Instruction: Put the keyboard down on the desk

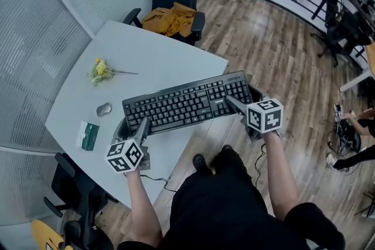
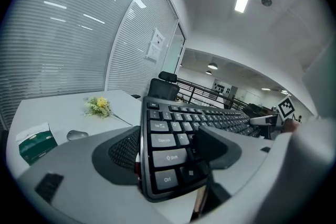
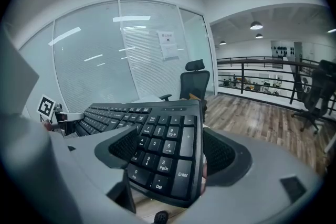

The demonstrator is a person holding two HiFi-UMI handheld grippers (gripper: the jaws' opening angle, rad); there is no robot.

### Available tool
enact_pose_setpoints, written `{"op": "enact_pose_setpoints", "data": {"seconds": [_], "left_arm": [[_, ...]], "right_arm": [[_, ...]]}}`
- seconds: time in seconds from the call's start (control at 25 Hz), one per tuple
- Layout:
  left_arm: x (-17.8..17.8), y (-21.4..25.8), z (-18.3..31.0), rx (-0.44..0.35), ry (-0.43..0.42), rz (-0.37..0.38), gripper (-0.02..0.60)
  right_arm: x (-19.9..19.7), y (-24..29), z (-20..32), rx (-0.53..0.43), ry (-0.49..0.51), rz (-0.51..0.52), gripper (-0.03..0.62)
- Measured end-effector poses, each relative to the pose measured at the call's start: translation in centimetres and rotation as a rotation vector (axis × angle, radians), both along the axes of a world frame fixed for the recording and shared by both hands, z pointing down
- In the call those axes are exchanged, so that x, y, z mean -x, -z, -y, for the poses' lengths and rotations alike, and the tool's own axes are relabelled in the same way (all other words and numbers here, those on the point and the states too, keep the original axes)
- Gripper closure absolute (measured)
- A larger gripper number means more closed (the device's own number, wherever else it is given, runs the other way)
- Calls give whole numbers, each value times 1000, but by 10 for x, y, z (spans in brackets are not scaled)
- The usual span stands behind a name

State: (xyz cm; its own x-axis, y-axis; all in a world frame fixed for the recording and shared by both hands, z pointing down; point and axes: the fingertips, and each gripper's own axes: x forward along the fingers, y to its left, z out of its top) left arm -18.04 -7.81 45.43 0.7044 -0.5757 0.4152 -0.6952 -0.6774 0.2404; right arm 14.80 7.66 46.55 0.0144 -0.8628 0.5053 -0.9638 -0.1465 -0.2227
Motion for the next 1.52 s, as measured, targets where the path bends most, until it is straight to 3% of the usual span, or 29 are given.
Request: {"op": "enact_pose_setpoints", "data": {"seconds": [0.16, 0.4, 0.64, 1.16, 1.52], "left_arm": [[6, 6, -32, -10, 39, 1, 244], [12, -18, 55, 26, 88, 4, 244], [10, -23, 87, 30, 178, 11, 244], [14, -34, 131, 41, 508, 18, 244], [12, -65, 133, 68, 659, 51, 244]], "right_arm": [[0, 5, -19, -13, 34, -3, 194], [-1, -15, 84, 31, 83, 3, 192], [-13, -23, 146, 42, 172, 10, 194], [-20, -37, 308, 60, 498, 10, 194], [-14, -80, 363, 118, 649, 40, 194]]}}
